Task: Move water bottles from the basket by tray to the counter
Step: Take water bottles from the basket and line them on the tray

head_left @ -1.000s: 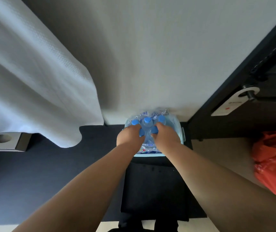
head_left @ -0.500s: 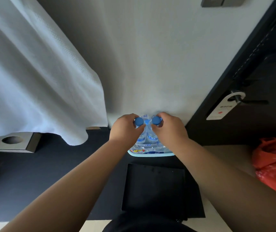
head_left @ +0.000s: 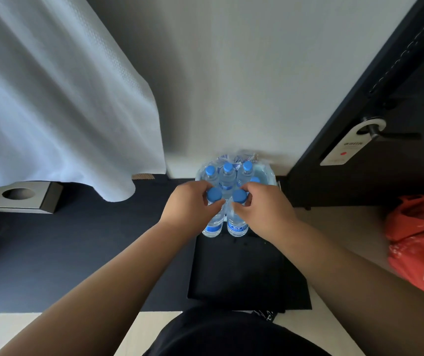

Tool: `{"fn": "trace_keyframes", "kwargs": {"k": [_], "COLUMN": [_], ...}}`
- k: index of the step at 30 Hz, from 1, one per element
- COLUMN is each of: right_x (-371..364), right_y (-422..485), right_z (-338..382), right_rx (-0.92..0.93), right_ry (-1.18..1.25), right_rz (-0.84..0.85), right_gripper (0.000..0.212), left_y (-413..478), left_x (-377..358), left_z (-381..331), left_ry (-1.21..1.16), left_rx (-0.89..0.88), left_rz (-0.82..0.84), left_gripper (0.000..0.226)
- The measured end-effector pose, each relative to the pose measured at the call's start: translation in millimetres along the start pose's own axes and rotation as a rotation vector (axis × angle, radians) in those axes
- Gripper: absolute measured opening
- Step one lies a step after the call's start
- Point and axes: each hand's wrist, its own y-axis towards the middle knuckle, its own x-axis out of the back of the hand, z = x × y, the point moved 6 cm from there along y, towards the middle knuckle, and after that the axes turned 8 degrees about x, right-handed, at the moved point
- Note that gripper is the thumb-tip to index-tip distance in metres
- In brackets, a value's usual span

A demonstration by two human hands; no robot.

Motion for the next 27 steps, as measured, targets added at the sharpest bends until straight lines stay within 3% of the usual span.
{"fn": "trace_keyframes", "kwargs": {"k": [8,15,22,27], "right_x": [-78,-156,-198,-220], "right_y": [-28,-53,-53,-32], "right_z": [-33,-61,-85,-106], "right_rx": [-0.129,-0.264,-0.388,-0.463], "right_ry": [0.025,0.052,0.143,0.131], "right_rz": [0.235,0.437,0.478,0.522], "right_gripper": [0.022,0.013,0.013,0.03], "left_y": [-16,-36,-29,0], "left_x": [-71,-120,-152,-173], "left_z": [72,129,163,175], "left_ry": [0.041,0.091,0.173,0.242], "left_rx": [0.197,0.347,0.425,0.438], "left_rz": [0.211,0.355,0.419,0.445], "left_gripper": [0.018,0.018,0.021,0.03]}}
